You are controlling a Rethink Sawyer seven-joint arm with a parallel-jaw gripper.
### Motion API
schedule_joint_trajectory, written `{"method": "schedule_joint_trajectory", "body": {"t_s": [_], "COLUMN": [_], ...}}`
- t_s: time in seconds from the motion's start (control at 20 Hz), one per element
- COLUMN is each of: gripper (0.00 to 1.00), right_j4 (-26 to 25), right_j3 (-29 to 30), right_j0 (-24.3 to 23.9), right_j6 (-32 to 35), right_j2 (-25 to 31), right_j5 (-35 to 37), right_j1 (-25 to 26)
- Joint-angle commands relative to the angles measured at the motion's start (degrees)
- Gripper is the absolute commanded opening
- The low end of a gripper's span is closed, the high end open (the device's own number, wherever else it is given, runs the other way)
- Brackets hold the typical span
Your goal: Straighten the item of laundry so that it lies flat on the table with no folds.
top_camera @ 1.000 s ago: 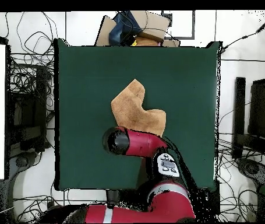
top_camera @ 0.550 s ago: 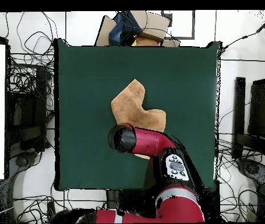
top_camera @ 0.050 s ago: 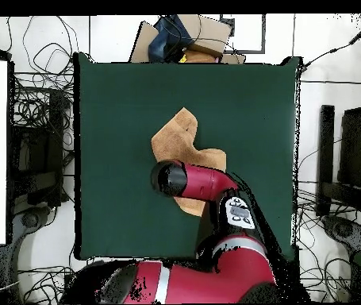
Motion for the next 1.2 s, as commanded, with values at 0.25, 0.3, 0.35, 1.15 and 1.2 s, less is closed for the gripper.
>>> {"method": "schedule_joint_trajectory", "body": {"t_s": [0.25,0.3,0.35,1.15,1.2], "gripper": [0.0,0.0,0.0,0.0,0.0], "right_j4": [-0.3,-0.3,-0.3,0.2,0.5], "right_j3": [-10.4,-10.5,-10.8,-10.6,-10.1], "right_j0": [-1.0,-0.8,-0.7,3.4,3.7], "right_j6": [4.0,4.3,4.4,9.0,9.5], "right_j2": [3.1,2.9,2.8,1.4,1.5], "right_j5": [3.3,3.4,3.7,5.3,5.1], "right_j1": [8.6,8.6,8.6,7.5,7.4]}}
